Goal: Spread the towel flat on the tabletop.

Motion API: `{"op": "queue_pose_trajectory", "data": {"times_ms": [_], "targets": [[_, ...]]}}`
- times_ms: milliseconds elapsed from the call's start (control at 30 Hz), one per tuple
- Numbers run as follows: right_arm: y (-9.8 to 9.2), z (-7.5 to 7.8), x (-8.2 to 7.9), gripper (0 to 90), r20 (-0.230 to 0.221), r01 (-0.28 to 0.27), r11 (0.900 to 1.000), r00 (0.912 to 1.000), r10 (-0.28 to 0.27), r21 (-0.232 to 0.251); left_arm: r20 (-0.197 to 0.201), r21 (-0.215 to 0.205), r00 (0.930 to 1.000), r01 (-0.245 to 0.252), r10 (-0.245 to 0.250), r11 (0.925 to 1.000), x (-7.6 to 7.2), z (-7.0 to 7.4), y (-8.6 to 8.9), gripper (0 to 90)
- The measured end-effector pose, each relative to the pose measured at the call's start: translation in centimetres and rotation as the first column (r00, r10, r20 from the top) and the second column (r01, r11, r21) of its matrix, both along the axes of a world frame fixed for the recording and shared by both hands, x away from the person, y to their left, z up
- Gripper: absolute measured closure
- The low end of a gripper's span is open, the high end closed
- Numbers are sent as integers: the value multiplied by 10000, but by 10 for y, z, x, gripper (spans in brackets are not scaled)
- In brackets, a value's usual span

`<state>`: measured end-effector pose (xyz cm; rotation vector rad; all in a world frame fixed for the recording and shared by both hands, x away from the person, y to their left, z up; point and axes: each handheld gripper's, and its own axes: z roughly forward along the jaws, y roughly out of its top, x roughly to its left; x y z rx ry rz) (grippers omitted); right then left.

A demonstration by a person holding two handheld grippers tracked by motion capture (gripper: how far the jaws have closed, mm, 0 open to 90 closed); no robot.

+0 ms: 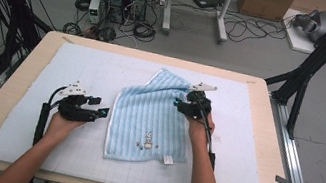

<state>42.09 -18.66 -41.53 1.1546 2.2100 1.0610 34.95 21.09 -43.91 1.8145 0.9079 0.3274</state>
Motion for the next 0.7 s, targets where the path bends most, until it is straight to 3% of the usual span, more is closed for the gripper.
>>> {"op": "queue_pose_trajectory", "data": {"times_ms": [67, 200, 300, 500, 600, 700], "targets": [[-8, -1, -12, 480, 13, -50, 9999, 10000, 50, 137, 60, -27, 9999, -108, 108, 9999, 0, 0, 1, 385], [-23, -8, -32, 402, -692, 72, 9991, 9976, -43, 413, 34, -95, 9994, -330, 330, 9994, 2, 0, 3, 364], [-29, -15, -44, 439, -832, -6, 9991, 9965, 41, 423, 57, -72, 9995, -313, 313, 9995, 1, 0, 2, 362], [-28, -25, -61, 544, -1699, -249, 9995, 9851, 278, 193, -2, -26, 10000, -77, 77, 10000, -1, 1, -1, 370], [-26, -26, -69, 668, -1546, -424, 9991, 9871, 414, -34, -10, -48, 10000, 97, -97, 9999, -3, 1, -4, 395], [-26, -25, -76, 841, -1724, -443, 9990, 9840, 443, 38, 72, -38, 9999, 145, -145, 9999, -7, 2, -8, 403]]}}
